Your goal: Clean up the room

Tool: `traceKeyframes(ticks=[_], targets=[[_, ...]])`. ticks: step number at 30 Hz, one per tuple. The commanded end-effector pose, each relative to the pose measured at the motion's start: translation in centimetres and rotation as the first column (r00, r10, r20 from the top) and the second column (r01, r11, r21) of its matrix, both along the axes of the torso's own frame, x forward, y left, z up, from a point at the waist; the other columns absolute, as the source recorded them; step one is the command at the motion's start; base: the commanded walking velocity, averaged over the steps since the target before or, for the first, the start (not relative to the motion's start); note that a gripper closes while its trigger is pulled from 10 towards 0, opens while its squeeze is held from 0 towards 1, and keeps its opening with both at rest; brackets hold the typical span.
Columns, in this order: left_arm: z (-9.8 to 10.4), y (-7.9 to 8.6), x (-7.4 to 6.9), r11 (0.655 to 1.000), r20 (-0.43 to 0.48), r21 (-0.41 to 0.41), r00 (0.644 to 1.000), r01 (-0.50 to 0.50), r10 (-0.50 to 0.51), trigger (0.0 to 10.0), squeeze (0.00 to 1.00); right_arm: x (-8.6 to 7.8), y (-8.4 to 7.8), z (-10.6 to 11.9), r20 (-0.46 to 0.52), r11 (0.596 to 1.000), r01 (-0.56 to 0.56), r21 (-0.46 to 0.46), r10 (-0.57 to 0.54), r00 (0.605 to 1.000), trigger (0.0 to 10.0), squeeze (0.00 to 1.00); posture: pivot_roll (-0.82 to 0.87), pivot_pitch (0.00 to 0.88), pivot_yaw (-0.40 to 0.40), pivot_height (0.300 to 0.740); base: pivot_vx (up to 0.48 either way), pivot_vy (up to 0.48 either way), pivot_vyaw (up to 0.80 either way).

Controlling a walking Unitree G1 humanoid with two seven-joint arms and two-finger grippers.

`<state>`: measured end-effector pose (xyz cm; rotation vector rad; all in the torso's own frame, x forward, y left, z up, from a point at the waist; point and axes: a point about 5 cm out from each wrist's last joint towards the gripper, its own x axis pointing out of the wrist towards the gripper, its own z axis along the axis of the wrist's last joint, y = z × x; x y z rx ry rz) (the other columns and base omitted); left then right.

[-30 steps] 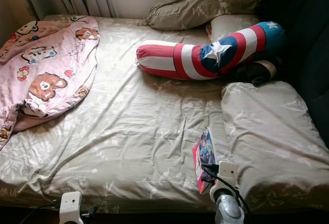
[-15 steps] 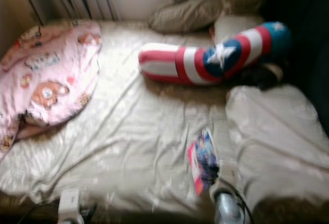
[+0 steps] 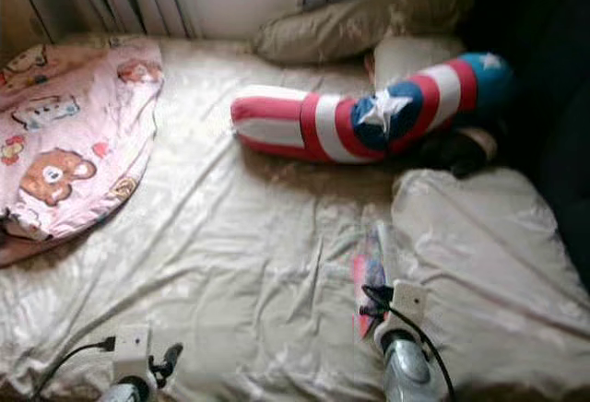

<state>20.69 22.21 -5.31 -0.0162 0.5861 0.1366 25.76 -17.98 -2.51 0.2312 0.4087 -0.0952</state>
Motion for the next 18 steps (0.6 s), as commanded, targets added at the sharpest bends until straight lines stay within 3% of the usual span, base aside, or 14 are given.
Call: traceKeyframes(ticks=[1,4,6,10,13,18], targets=[[1.2,0.6,1.0,1.000,0.097,0.002,0.995,-0.017,0.016,10.0,0.00,1.1,0.2,1.3,0.092,1.000,-0.019,0.012,0.018,0.996,10.0,0.00,0.11,0.137,-0.055,0.740,0.000,0.000,0.00],[2.3,0.9,2.0,1.000,0.176,0.008,0.984,-0.021,0.019,10.0,0.00,1.6,0.2,1.8,0.123,1.000,-0.020,0.016,0.018,0.992,10.0,0.00,0.11,0.145,-0.057,0.740,0.000,0.000,0.00],[5.5,1.5,4.3,0.999,0.357,0.043,0.934,-0.012,-0.004,10.0,0.00,2.5,0.3,2.9,0.182,0.999,-0.026,0.032,0.020,0.983,10.0,0.00,0.11,0.153,-0.057,0.740,0.000,0.000,0.00],[7.1,1.6,5.4,0.999,0.432,0.051,0.902,-0.001,-0.021,10.0,0.00,2.9,0.4,3.4,0.215,0.999,-0.033,0.043,0.023,0.976,10.0,0.00,0.11,0.159,-0.057,0.740,0.000,0.000,0.00],[9.1,1.6,6.7,0.998,0.511,0.067,0.858,0.018,-0.050,10.0,0.00,3.4,0.2,4.1,0.250,0.998,-0.016,0.063,-0.001,0.968,10.0,0.00,0.10,0.162,-0.052,0.740,0.000,0.000,0.00],[10.5,0.7,7.0,0.994,0.565,0.081,0.818,0.076,-0.109,10.0,0.00,4.1,-0.3,5.1,0.291,0.990,0.036,0.137,-0.075,0.954,10.0,0.00,0.09,0.160,-0.049,0.740,0.000,0.000,0.00]])
